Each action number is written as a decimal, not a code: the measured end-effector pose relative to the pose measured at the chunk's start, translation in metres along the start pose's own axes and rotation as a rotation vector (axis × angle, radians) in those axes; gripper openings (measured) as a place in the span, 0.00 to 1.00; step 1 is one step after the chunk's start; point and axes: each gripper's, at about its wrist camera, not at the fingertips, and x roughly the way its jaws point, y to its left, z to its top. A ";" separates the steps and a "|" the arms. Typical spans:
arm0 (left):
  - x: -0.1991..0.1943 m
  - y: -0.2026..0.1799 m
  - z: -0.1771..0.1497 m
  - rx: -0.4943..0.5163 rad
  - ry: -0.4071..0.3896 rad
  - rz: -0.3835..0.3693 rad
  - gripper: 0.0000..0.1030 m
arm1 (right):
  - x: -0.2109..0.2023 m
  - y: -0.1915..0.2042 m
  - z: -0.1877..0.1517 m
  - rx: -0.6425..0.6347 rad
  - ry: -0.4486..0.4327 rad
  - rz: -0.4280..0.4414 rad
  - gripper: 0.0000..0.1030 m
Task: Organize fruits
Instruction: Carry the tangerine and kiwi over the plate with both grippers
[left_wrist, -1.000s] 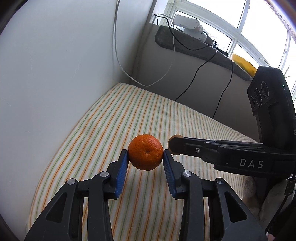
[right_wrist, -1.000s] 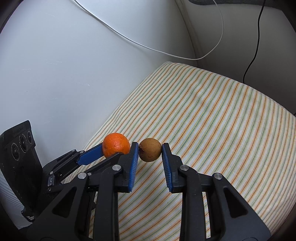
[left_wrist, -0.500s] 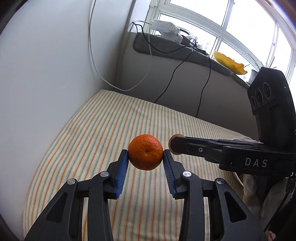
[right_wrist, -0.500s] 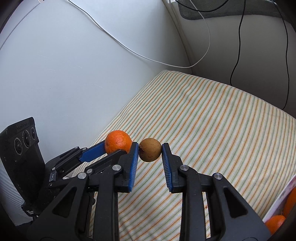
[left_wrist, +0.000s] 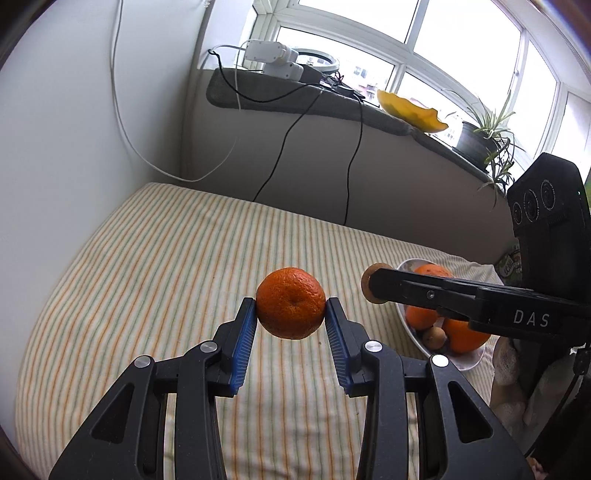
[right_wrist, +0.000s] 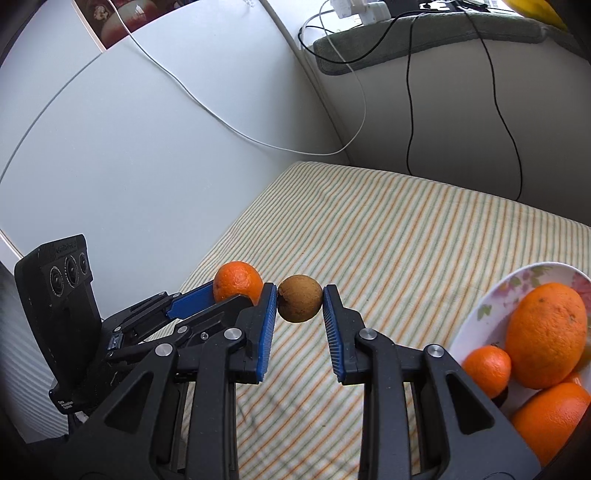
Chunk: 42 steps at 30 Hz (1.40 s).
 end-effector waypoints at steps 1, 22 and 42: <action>0.000 -0.003 -0.001 0.003 0.002 -0.006 0.35 | -0.006 -0.003 -0.002 0.003 -0.008 -0.006 0.26; 0.022 -0.073 -0.008 0.085 0.052 -0.118 0.35 | -0.105 -0.065 -0.033 0.065 -0.131 -0.150 0.26; 0.040 -0.123 -0.012 0.158 0.090 -0.193 0.35 | -0.154 -0.120 -0.049 0.133 -0.175 -0.280 0.26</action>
